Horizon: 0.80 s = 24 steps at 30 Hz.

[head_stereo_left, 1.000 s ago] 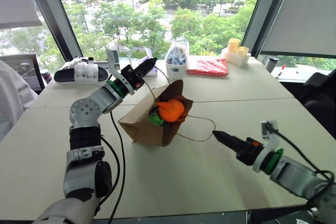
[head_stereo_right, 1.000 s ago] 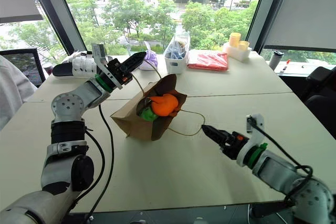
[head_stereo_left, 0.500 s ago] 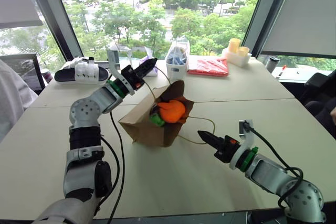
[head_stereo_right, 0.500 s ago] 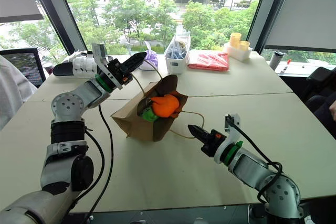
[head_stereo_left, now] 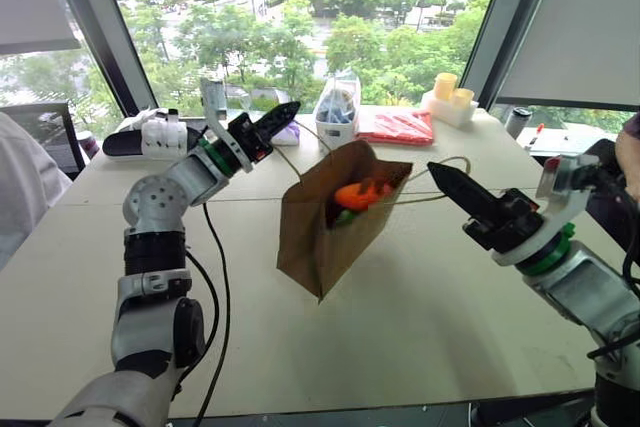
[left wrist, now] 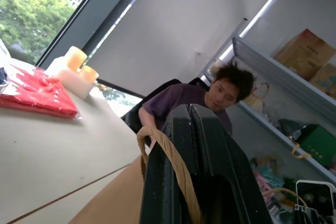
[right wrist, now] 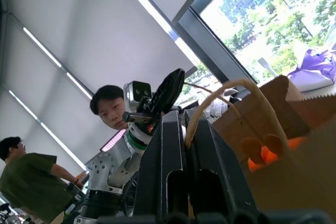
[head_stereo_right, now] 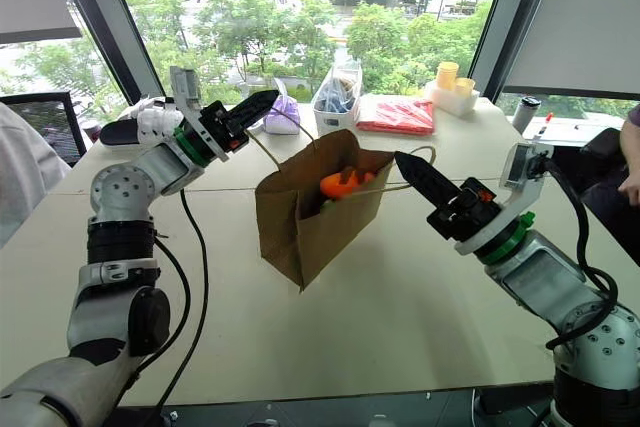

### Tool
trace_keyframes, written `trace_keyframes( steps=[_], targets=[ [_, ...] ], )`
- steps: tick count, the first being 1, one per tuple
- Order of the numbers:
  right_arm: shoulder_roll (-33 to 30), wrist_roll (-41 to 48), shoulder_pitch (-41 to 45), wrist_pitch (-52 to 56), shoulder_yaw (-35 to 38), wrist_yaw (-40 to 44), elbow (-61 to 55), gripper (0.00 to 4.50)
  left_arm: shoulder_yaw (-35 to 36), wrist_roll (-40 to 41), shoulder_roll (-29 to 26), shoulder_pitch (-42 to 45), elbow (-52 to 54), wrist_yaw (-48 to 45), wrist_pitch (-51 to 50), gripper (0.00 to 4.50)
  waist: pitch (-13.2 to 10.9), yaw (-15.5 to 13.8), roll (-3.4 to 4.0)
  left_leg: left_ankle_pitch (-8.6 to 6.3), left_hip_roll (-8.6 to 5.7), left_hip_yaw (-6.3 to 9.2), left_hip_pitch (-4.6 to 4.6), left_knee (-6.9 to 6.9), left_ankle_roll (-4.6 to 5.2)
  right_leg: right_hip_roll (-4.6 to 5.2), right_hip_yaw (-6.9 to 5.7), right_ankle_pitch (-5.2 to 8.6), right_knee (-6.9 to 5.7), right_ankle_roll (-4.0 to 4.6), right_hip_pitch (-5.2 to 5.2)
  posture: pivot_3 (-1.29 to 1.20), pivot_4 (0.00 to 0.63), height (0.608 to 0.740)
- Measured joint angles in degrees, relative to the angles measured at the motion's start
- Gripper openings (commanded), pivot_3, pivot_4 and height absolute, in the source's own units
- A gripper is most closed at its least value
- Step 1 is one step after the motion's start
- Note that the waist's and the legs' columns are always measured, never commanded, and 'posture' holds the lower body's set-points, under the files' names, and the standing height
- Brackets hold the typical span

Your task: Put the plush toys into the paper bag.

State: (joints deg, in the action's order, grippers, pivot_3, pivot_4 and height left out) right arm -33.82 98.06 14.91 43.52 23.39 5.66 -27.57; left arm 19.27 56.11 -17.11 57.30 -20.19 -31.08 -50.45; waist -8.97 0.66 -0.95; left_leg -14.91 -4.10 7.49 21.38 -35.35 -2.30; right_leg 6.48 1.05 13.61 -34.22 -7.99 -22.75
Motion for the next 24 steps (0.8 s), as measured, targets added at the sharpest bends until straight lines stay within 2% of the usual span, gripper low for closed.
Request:
trace_keyframes(
  steps=[7, 10, 17, 18, 24],
  targets=[
    [1.0, -3.8, -0.8, -0.2, -5.4, 0.3, 0.7, 0.04, -3.5, -4.5, 3.6, -2.0, -0.5, -2.0, 2.1, 0.00, 0.0, 0.1, 0.00, 0.00, 0.00, 0.00, 0.01, 0.00, 0.00, 0.00, 0.01, 0.00, -0.01, 0.00, -0.04, 0.00, 0.150, 0.740],
    [1.0, -4.7, -0.8, -0.6, -5.6, 0.4, 0.7, 0.92, -3.7, -4.8, 3.7, -2.2, -1.1, -2.2, 2.2, 0.84, 0.0, 0.0, 0.00, 0.00, 0.00, 0.01, 0.01, 0.01, 0.00, 0.00, 0.01, 0.00, -0.01, 0.00, -0.03, 0.00, 0.150, 0.740],
    [0.8, -5.7, -0.6, -0.7, -5.8, 1.6, 0.6, 4.48, -1.0, -3.9, 2.9, -2.4, -1.8, -2.8, 0.8, 4.31, 0.0, 0.0, 0.00, 0.00, 0.00, 0.01, 0.01, -0.01, 0.00, 0.00, 0.00, 0.00, -0.01, 0.00, -0.02, 0.00, 0.150, 0.740],
    [0.4, -6.4, -0.9, -0.6, -6.1, 1.9, 0.6, 4.50, -1.0, -3.9, 2.3, -2.7, -1.3, -3.1, 0.3, 4.47, 0.0, 0.0, 0.00, 0.00, 0.00, 0.01, 0.01, 0.00, 0.00, 0.00, 0.01, 0.00, -0.02, 0.00, -0.02, 0.00, 0.150, 0.740],
    [-1.1, -6.7, -9.0, 0.0, -5.8, 8.0, -3.5, 4.50, -1.4, -3.6, -5.9, -9.3, 3.6, -8.1, -3.6, 4.47, 0.0, 0.3, 0.01, -0.01, 0.03, 0.01, -0.01, 0.08, 0.01, -0.02, 0.01, 0.00, -0.04, 0.00, -0.08, 0.00, 0.150, 0.740]
  ],
)
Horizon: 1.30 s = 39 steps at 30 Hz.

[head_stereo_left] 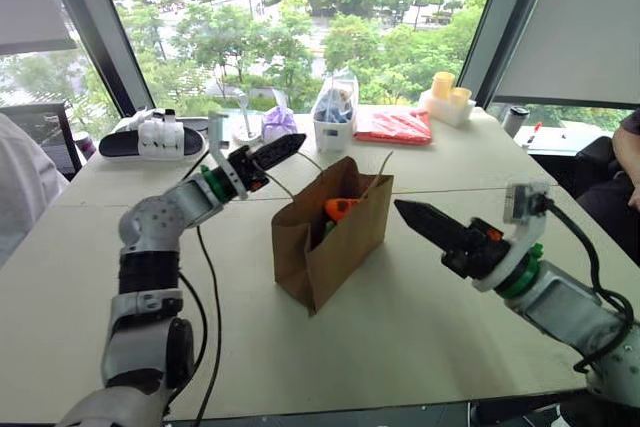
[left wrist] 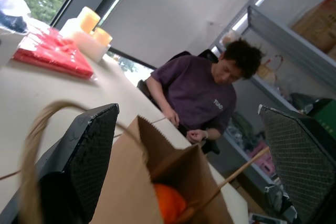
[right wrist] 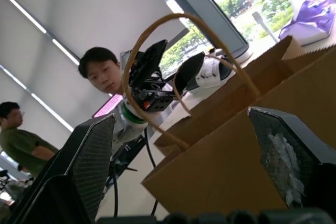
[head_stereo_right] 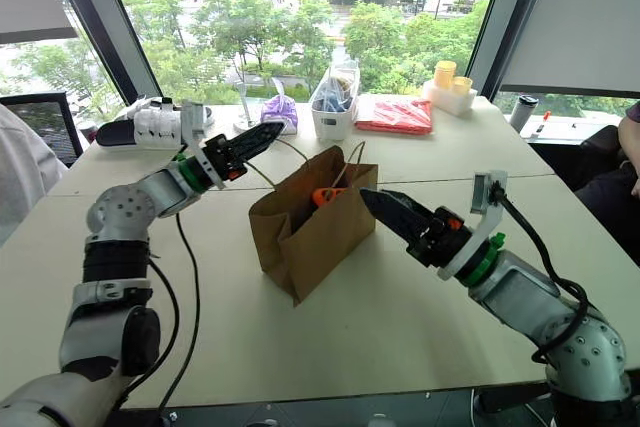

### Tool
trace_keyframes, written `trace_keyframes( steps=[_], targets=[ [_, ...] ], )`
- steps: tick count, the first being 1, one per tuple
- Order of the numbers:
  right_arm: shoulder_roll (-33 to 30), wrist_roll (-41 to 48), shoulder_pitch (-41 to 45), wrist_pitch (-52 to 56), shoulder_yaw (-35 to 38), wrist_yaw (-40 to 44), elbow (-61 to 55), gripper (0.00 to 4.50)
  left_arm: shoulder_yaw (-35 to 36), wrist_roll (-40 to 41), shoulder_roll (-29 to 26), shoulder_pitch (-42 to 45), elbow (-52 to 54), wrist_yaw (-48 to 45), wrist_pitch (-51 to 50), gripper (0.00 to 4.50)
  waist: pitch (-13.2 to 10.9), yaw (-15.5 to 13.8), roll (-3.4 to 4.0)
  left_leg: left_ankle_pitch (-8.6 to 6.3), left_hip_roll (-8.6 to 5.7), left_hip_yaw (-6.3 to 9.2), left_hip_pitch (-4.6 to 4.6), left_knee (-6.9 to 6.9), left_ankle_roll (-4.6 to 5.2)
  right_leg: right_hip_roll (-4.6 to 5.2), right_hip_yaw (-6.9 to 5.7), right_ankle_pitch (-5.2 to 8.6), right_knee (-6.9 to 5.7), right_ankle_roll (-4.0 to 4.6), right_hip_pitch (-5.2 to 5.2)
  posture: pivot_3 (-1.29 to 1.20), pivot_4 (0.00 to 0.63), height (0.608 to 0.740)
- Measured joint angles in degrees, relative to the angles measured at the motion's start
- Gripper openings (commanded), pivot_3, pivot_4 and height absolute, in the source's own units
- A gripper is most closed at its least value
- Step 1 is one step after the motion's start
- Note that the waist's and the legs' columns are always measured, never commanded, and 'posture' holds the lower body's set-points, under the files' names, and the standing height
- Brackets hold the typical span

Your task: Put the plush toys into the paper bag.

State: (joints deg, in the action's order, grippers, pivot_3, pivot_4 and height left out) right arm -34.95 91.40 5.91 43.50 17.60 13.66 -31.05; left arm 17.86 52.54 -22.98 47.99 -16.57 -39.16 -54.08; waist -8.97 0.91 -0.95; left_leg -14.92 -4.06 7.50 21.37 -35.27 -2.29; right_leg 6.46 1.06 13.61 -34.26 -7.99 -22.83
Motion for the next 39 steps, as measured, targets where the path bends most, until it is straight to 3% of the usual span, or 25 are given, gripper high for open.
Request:
trace_keyframes(
  steps=[8, 11, 12, 17, 19, 27, 39],
  targets=[
    [-1.8, -5.8, -3.8, 1.9, -4.2, 5.0, 0.4, 4.50, -2.1, -2.9, -12.4, -7.4, 5.7, -9.0, 0.1, 4.47, 0.0, -0.1, 0.01, 0.00, -0.01, -0.02, -0.06, -0.01, 0.00, 0.01, 0.02, 0.01, 0.01, 0.02, 0.07, 0.00, 0.150, 0.740],
    [-0.9, -11.0, -2.6, 2.5, -8.5, 5.5, 2.6, 3.63, -6.3, -6.2, -16.9, -14.9, 9.7, -13.9, 1.7, 4.50, 0.0, 0.1, 0.02, 0.00, 0.02, -0.03, -0.07, 0.04, -0.01, 0.01, 0.08, 0.01, 0.01, 0.03, 0.03, 0.00, 0.150, 0.740],
    [0.1, -12.9, -2.0, 2.6, -10.0, 5.3, 3.8, 2.99, -7.6, -6.5, -17.7, -18.4, 11.7, -15.5, 1.6, 4.50, 0.0, -0.1, 0.02, 0.00, 0.04, 0.06, -0.01, 0.04, -0.01, 0.03, 0.10, 0.01, 0.01, 0.03, -0.05, 0.00, 0.150, 0.740],
    [2.8, -16.5, 2.0, 2.9, -14.2, 5.4, 4.4, 0.67, -7.7, -4.7, -18.5, -25.0, 23.3, -15.8, 0.1, 4.50, 0.0, -0.7, -0.04, -0.01, 0.03, 0.22, 0.08, 0.03, -0.02, 0.11, 0.06, 0.01, 0.06, 0.04, -0.05, 0.00, 0.150, 0.740],
    [3.5, -17.2, 2.9, 3.5, -15.2, 5.8, 4.3, 0.13, -7.5, -4.1, -18.2, -26.1, 27.2, -14.6, -0.2, 4.50, 0.0, -0.7, -0.04, -0.01, 0.02, 0.20, 0.03, 0.03, -0.01, 0.12, 0.07, 0.01, 0.10, 0.04, 0.01, 0.00, 0.150, 0.740],
    [7.1, -20.9, 8.3, 5.2, -19.3, 5.5, 5.3, 0.13, -12.0, -6.4, -15.1, -27.8, 34.2, -11.3, 2.4, 4.50, 0.0, -0.3, -0.04, -0.01, 0.00, 0.19, 0.01, 0.05, -0.01, 0.09, 0.05, 0.01, 0.06, 0.04, -0.02, 0.00, 0.150, 0.740],
    [12.1, -27.8, 12.7, 6.3, -21.1, 5.0, 9.4, 0.13, -22.4, -14.8, -8.7, -24.9, 35.5, -6.8, 7.4, 4.50, 0.0, -0.3, -0.04, -0.01, -0.03, 0.17, 0.01, 0.04, -0.01, 0.09, 0.05, 0.01, 0.05, 0.03, -0.02, 0.00, 0.150, 0.740]
  ],
)
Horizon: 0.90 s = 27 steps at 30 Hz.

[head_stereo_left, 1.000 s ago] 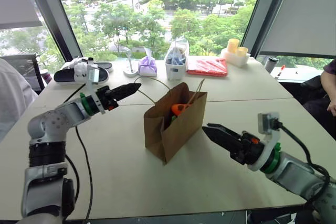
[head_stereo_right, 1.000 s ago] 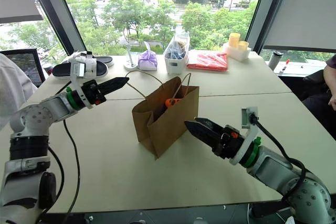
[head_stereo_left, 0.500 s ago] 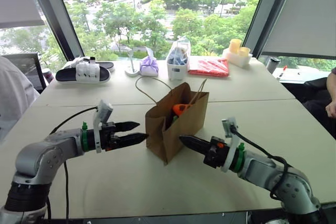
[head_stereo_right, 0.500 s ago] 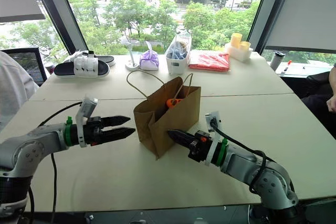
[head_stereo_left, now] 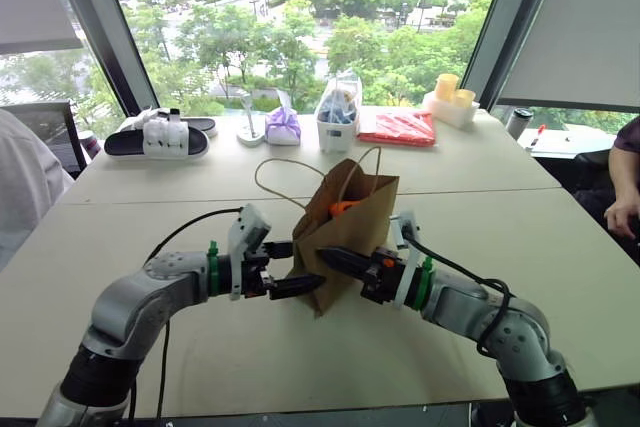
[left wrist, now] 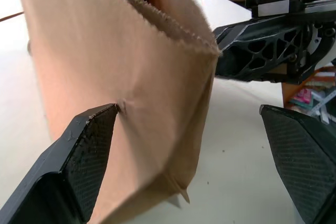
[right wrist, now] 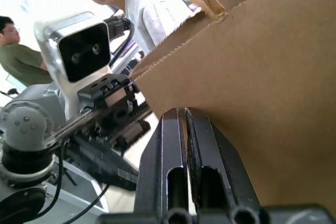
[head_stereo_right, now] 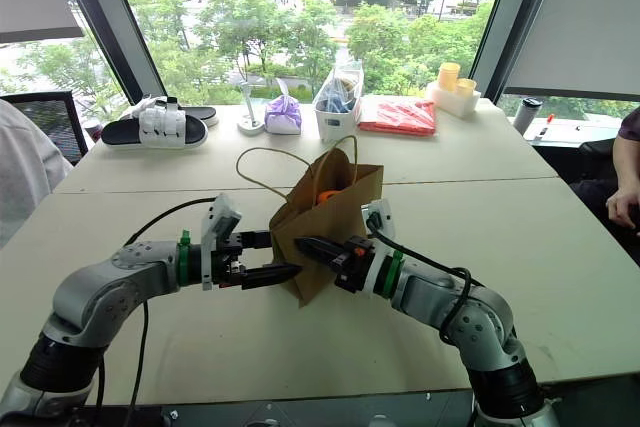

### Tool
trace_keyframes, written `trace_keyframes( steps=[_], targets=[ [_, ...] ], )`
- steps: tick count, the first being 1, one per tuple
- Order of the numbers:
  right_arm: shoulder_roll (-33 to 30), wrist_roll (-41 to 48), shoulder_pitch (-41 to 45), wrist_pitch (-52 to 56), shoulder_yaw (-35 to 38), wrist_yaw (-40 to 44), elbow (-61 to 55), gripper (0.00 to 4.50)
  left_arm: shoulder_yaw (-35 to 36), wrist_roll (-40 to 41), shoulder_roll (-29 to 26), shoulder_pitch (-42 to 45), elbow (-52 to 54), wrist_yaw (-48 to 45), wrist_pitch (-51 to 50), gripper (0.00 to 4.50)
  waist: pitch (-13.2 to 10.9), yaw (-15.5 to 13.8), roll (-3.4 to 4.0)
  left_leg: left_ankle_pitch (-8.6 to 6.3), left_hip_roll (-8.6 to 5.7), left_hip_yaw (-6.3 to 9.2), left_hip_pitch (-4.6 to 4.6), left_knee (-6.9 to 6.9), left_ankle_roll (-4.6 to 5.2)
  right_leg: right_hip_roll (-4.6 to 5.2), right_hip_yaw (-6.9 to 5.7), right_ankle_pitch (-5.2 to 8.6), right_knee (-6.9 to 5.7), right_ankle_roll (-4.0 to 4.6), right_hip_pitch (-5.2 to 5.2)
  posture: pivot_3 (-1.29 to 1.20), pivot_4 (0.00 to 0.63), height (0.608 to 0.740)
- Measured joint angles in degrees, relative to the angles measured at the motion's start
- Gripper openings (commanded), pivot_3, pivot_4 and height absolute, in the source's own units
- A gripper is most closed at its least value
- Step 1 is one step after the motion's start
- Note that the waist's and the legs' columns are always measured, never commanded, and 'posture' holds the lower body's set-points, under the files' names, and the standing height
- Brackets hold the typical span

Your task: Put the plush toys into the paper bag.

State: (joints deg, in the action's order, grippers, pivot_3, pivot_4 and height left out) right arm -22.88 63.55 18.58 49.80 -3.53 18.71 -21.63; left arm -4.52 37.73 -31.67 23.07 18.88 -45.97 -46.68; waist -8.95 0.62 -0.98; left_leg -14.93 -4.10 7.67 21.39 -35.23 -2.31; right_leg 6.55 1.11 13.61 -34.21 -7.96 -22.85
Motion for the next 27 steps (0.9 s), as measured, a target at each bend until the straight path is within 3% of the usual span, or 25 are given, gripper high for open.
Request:
trace_keyframes(
  steps=[4, 6, 9, 14, 15, 21, 27],
  targets=[
    [1.0, -0.4, 0.0, 0.3, 0.1, 0.1, 0.0, 0.13, -2.1, -4.4, 3.4, 1.3, -2.6, 3.4, 2.6, 4.50, 0.0, 0.0, 0.00, 0.00, 0.00, -0.01, 0.00, -0.01, 0.00, -0.01, 0.00, 0.00, 0.00, 0.00, 0.01, 0.00, 0.150, 0.740],
    [1.0, -0.4, -0.1, 0.6, 0.3, 0.1, 0.0, 0.00, -2.6, -6.3, 4.5, 1.7, -4.0, 4.7, 3.9, 3.96, 0.0, 0.0, 0.00, 0.00, 0.00, -0.01, 0.00, -0.01, 0.00, -0.01, 0.00, 0.00, -0.01, 0.00, 0.00, 0.00, 0.150, 0.740],
    [1.3, -0.3, -0.2, 1.0, 0.8, 0.1, -0.2, 0.00, -3.2, -7.7, 6.2, 1.8, -5.0, 5.4, 5.1, 2.73, 0.0, 0.0, 0.00, 0.00, 0.00, -0.01, 0.01, -0.01, 0.00, -0.02, -0.01, 0.00, -0.01, 0.00, 0.00, 0.00, 0.150, 0.740],
    [1.6, 1.5, -1.5, 1.1, 2.6, 0.1, -1.2, 0.00, -3.2, -8.5, 6.9, 1.8, -5.2, 5.3, 5.7, 0.31, 0.0, 0.0, 0.00, 0.00, 0.00, -0.01, 0.00, -0.01, 0.00, -0.02, -0.01, 0.00, -0.01, -0.01, 0.01, 0.00, 0.150, 0.740],
    [1.6, 2.8, -2.0, 1.1, 3.4, 0.1, -1.7, 0.00, -3.2, -8.6, 6.9, 1.8, -5.2, 5.2, 5.7, 0.09, 0.0, 0.0, 0.00, 0.00, 0.00, -0.01, 0.01, -0.01, 0.00, -0.02, -0.01, 0.00, -0.01, -0.01, 0.01, 0.00, 0.150, 0.740],
    [0.9, 12.0, -6.1, 1.1, 8.5, -0.2, -7.0, 0.00, -3.0, -9.0, 6.8, 3.6, -6.4, 3.2, 8.0, 0.09, 0.0, -0.1, 0.00, 0.00, 0.00, -0.01, 0.01, -0.03, 0.00, -0.02, -0.03, 0.00, 0.00, -0.01, 0.05, 0.00, 0.150, 0.740],
    [-3.4, 15.9, -10.8, 1.0, 11.1, 0.2, -9.2, 0.00, -3.6, -9.0, 3.7, 11.0, -14.3, -10.0, 15.0, 0.09, 0.0, 0.0, 0.00, 0.00, 0.01, -0.14, 0.02, -0.04, 0.01, -0.07, -0.10, 0.00, -0.02, 0.00, 0.05, 0.00, 0.150, 0.740]
  ],
)
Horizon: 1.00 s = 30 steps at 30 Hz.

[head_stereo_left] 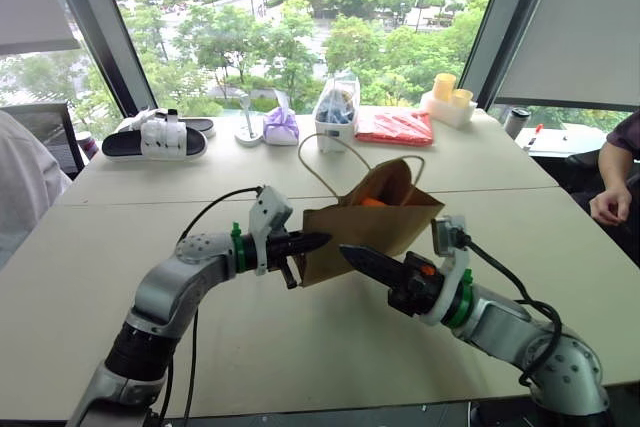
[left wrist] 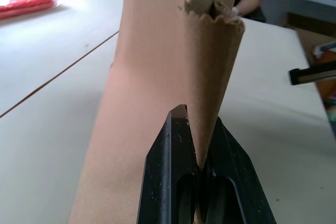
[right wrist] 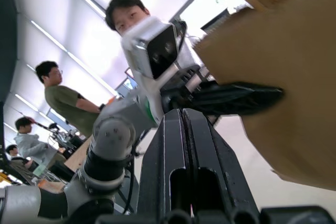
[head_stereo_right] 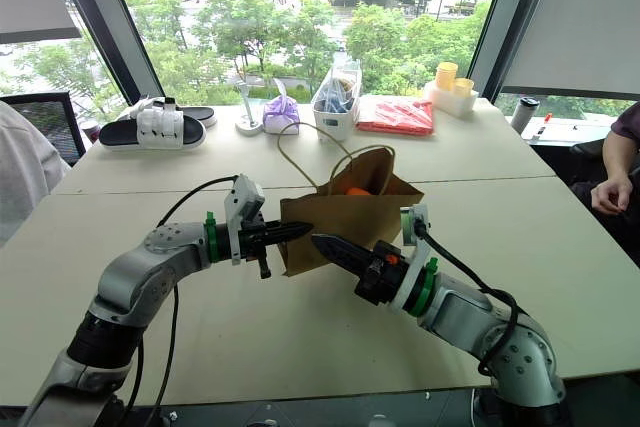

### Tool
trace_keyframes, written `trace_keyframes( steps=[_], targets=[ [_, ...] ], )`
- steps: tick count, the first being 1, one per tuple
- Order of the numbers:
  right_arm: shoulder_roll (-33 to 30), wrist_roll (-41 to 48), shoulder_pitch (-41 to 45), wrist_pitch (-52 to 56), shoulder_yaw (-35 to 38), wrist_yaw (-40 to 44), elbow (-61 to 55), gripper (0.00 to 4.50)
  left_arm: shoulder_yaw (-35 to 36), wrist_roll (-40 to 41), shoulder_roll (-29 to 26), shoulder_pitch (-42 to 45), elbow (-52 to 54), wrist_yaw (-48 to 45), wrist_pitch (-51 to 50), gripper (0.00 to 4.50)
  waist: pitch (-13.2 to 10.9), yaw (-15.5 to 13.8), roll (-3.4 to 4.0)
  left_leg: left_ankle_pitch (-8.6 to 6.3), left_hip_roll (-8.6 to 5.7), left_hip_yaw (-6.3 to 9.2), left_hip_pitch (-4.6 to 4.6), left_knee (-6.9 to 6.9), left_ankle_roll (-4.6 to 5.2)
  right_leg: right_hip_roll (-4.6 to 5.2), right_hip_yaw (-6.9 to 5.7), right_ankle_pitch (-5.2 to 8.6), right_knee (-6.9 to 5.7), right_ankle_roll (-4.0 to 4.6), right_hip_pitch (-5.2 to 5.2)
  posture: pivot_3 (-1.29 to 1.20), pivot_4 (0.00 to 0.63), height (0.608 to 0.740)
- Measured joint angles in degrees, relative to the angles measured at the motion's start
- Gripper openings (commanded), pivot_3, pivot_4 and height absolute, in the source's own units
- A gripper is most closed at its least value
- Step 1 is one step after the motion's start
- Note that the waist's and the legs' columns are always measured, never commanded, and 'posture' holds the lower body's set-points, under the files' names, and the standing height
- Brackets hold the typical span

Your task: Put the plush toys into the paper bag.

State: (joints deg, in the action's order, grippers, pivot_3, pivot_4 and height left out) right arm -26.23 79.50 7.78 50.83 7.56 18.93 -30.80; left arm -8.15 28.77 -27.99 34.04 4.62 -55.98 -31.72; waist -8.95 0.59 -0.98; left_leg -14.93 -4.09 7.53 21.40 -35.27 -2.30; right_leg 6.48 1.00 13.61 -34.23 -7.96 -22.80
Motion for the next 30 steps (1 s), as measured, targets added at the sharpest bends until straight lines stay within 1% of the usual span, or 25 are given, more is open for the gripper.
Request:
trace_keyframes(
  steps=[1, 2, 3, 4, 5, 6, 11, 13, 14, 16, 18, 19, 23, 24, 27, 30],
  targets=[
    [-0.6, 0.0, -0.7, 0.0, 0.3, 0.3, 0.0, 0.00, -0.5, -0.4, -0.7, 3.7, -4.6, -4.5, 2.1, 0.09, 0.0, -0.1, 0.00, 0.00, 0.00, 0.01, -0.01, -0.04, 0.00, 0.00, -0.04, 0.00, -0.01, 0.00, 0.05, 0.00, 0.150, 0.740],
    [-1.0, 0.0, -1.0, 0.0, 0.2, 0.5, 0.0, 0.00, -0.5, -0.9, -1.2, 6.5, -7.8, -7.0, 3.6, 0.09, 0.0, -0.1, 0.00, 0.00, 0.00, 0.00, -0.01, -0.05, 0.01, 0.00, -0.04, 0.00, 0.03, 0.00, 0.06, 0.00, 0.150, 0.740],
    [-1.4, -0.1, -1.3, -0.1, 0.4, 0.6, 0.0, 0.00, -0.8, -1.5, -0.9, 9.7, -12.4, -10.0, 5.3, 0.09, 0.0, -0.1, 0.00, 0.00, -0.01, 0.02, -0.02, -0.08, 0.01, 0.00, -0.06, 0.00, 0.02, 0.00, 0.12, 0.00, 0.150, 0.740],
    [-1.8, -0.2, -1.5, -0.2, 0.6, 0.7, 0.0, 0.00, -1.5, -2.8, -0.1, 14.6, -19.5, -13.1, 8.0, 0.09, 0.0, -0.3, -0.01, 0.00, -0.02, 0.02, -0.01, -0.11, 0.01, 0.00, -0.09, 0.00, 0.07, 0.00, 0.16, 0.00, 0.150, 0.740],
    [-1.8, -0.5, -1.5, -0.3, 0.5, 0.6, 0.0, 0.00, -1.7, -3.9, 0.3, 17.1, -23.8, -14.7, 9.7, 0.09, 0.0, -0.3, -0.02, -0.01, -0.03, 0.02, -0.02, -0.12, 0.03, 0.00, -0.09, 0.00, 0.09, -0.01, 0.17, 0.00, 0.150, 0.740],
    [-1.8, -0.6, -2.3, -0.8, 0.7, 0.5, -0.1, 0.00, -2.2, -5.7, 1.5, 20.3, -30.5, -17.3, 13.6, 0.09, 0.0, -0.1, 0.00, -0.03, -0.04, 0.00, -0.05, -0.13, 0.07, 0.02, -0.08, 0.01, 0.09, -0.03, 0.20, 0.00, 0.150, 0.740],
    [-1.5, -0.8, -5.8, -2.5, 0.7, -0.9, -1.4, 0.00, -4.5, -13.7, 5.8, 26.0, -53.9, -23.7, 27.6, 0.09, 0.0, 0.2, -0.04, -0.08, -0.02, 0.00, 0.02, -0.07, 0.16, 0.02, -0.10, 0.02, 0.04, -0.06, 0.02, 0.00, 0.150, 0.740],
    [-1.4, -1.2, -6.9, -3.1, 0.6, -1.5, -2.0, 0.00, -4.5, -15.6, 6.8, 27.5, -59.2, -24.8, 31.1, 0.09, 0.0, 0.2, -0.05, -0.08, -0.02, 0.02, 0.07, -0.07, 0.16, 0.02, -0.11, 0.02, 0.02, -0.06, -0.01, 0.00, 0.150, 0.740],
    [-1.4, -1.3, -7.5, -3.4, 0.6, -1.8, -2.5, 0.00, -4.4, -16.1, 7.0, 28.3, -60.9, -25.3, 32.5, 0.31, 0.0, 0.1, -0.06, -0.08, -0.02, 0.02, 0.06, -0.09, 0.16, 0.02, -0.11, 0.02, 0.02, -0.07, 0.01, 0.00, 0.150, 0.740],
    [-1.2, -1.8, -8.7, -3.9, 0.5, -2.3, -3.5, 0.00, -4.3, -17.6, 7.7, 29.7, -63.6, -25.4, 35.3, 0.89, 0.0, 0.0, -0.07, -0.08, -0.03, 0.03, 0.03, -0.15, 0.16, 0.03, -0.11, 0.02, 0.03, -0.07, 0.09, 0.00, 0.150, 0.740],
    [-1.1, -2.4, -9.5, -4.5, 0.5, -2.6, -3.8, 0.00, -3.9, -18.8, 8.3, 30.0, -66.0, -24.7, 38.1, 1.77, 0.0, 0.0, -0.07, -0.09, -0.03, 0.02, 0.01, -0.26, 0.16, 0.03, -0.10, 0.03, 0.03, -0.08, 0.15, 0.00, 0.150, 0.740],
    [-1.1, -2.8, -9.5, -4.9, 0.4, -2.7, -3.8, 0.00, -3.6, -19.3, 8.6, 29.9, -67.5, -24.2, 39.2, 2.35, 0.0, 0.0, -0.07, -0.09, -0.03, 0.03, 0.02, -0.30, 0.16, 0.03, -0.11, 0.03, 0.01, -0.09, 0.15, 0.00, 0.150, 0.740],
    [-1.1, -4.0, -9.4, -5.5, -0.4, -2.7, -3.7, 0.00, -2.1, -19.9, 8.9, 29.9, -68.7, -24.0, 40.9, 4.19, 0.0, 0.1, -0.08, -0.09, -0.02, 0.05, 0.01, -0.36, 0.17, 0.02, -0.11, 0.03, -0.08, -0.09, 0.14, 0.00, 0.150, 0.740],
    [-1.0, -4.3, -9.2, -5.6, -0.7, -2.6, -3.6, 0.00, -1.7, -20.0, 8.8, 29.9, -68.7, -24.0, 41.2, 4.49, 0.0, 0.1, -0.08, -0.09, -0.02, 0.05, 0.01, -0.36, 0.17, 0.01, -0.11, 0.03, -0.09, -0.09, 0.14, 0.00, 0.150, 0.740],
    [-0.8, -4.9, -8.8, -5.6, -1.5, -2.0, -3.3, 0.00, -1.1, -20.2, 8.4, 29.8, -68.6, -24.0, 41.2, 4.49, 0.0, 0.1, -0.08, -0.09, -0.02, 0.06, 0.02, -0.37, 0.17, 0.01, -0.11, 0.03, -0.10, -0.09, 0.14, 0.00, 0.150, 0.740],
    [-0.9, -5.8, -8.6, -5.6, -2.6, -1.3, -2.5, 0.00, -0.3, -20.2, 6.6, 29.5, -66.3, -25.3, 39.9, 4.49, 0.0, 0.2, -0.08, -0.09, -0.02, 0.07, 0.02, -0.36, 0.17, 0.01, -0.11, 0.03, -0.11, -0.09, 0.13, 0.00, 0.150, 0.740]
  ],
)
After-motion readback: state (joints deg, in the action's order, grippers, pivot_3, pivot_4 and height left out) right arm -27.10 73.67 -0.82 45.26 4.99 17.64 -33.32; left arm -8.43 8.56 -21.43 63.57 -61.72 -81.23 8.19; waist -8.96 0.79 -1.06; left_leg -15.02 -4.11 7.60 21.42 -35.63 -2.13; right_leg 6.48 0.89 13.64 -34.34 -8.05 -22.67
